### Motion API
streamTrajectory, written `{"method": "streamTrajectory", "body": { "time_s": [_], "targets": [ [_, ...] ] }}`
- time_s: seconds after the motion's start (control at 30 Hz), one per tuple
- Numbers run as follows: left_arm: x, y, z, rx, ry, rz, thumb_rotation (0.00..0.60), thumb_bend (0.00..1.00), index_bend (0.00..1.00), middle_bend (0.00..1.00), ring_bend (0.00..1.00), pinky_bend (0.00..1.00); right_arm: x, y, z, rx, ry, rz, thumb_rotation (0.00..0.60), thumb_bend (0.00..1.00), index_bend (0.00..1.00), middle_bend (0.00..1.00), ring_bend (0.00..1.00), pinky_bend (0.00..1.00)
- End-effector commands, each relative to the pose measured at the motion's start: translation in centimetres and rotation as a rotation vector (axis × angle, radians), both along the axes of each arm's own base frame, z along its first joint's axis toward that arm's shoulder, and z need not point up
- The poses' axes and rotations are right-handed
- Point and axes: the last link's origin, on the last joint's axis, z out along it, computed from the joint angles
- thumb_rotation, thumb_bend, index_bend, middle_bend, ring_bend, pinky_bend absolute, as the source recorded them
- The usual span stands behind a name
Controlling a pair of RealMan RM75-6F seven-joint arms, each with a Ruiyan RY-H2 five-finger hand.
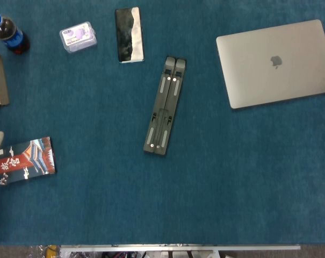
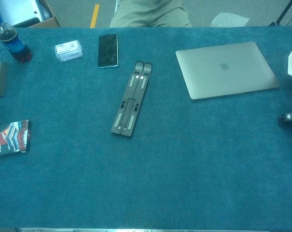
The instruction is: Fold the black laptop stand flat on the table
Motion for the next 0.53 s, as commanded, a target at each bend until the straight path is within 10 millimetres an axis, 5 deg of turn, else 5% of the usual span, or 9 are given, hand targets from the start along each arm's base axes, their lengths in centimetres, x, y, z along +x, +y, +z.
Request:
{"method": "streamTrajectory", "body": {
  "time_s": [0.03, 0.53],
  "targets": [
    [-0.3, -0.9, 0.4, 0.041, -0.005, 0.006, 0.6, 0.28, 0.01, 0.06, 0.0, 0.04, -0.3, 0.7, 0.4, -0.013, 0.0, -0.008, 0.6, 0.14, 0.08, 0.11, 0.0, 0.03],
    [-0.7, -2.4, 1.0, 0.076, -0.037, 0.02, 0.6, 0.28, 0.01, 0.06, 0.0, 0.04, -1.0, 2.4, 1.0, -0.029, -0.015, -0.03, 0.6, 0.15, 0.08, 0.11, 0.0, 0.03]
  ]
}}
